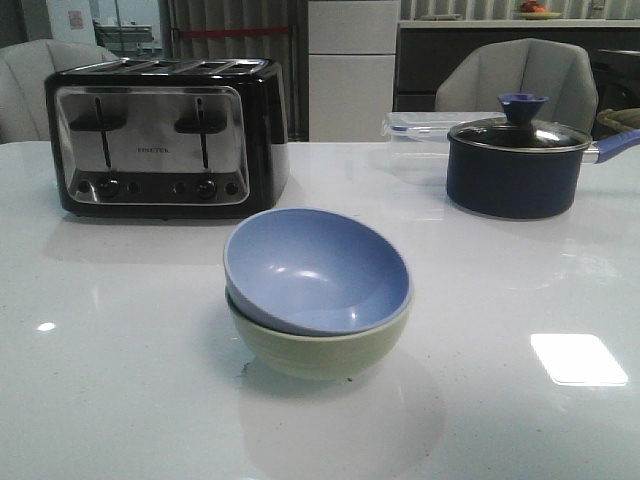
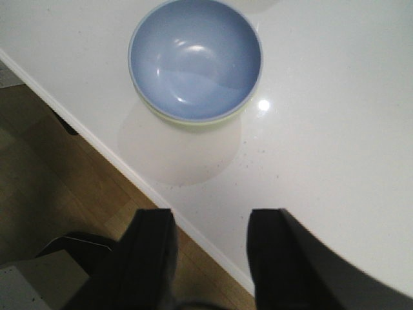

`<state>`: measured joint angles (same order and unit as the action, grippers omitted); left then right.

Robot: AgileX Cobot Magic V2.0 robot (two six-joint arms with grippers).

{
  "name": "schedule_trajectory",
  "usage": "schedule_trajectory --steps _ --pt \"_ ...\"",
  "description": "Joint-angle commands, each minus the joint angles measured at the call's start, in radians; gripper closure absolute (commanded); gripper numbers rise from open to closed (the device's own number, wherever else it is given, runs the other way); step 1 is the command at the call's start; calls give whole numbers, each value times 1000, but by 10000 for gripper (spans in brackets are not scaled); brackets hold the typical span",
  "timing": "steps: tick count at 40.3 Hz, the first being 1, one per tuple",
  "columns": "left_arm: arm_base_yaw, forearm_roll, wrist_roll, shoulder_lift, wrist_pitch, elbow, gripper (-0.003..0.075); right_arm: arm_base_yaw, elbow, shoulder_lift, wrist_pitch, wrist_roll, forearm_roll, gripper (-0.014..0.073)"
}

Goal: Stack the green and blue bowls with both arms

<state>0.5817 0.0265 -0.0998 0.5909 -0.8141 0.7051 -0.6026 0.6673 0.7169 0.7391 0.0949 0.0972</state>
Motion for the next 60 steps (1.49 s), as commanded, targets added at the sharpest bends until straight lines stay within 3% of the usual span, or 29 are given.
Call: schedule_trajectory --steps 1,10,20,25,50,56,60 --pt "6 3 0 -17 71 22 285 2 -11 -60 -20 12 -9 200" --pt "6 3 2 -17 71 22 315 2 -49 -122 -27 12 -9 245" --pt "6 3 2 -17 71 22 546 2 -49 -122 -29 12 -9 516" --pt "6 3 2 -17 71 22 631 2 -49 -122 -32 12 -9 537" --pt "-2 0 2 -43 89 6 627 2 -49 -122 -27 12 -10 537" --pt "-128 -12 2 -149 165 -71 627 2 -49 -122 -27 12 -10 537" --pt "-252 -12 2 -259 344 -192 627 2 -49 -122 -27 12 -10 537"
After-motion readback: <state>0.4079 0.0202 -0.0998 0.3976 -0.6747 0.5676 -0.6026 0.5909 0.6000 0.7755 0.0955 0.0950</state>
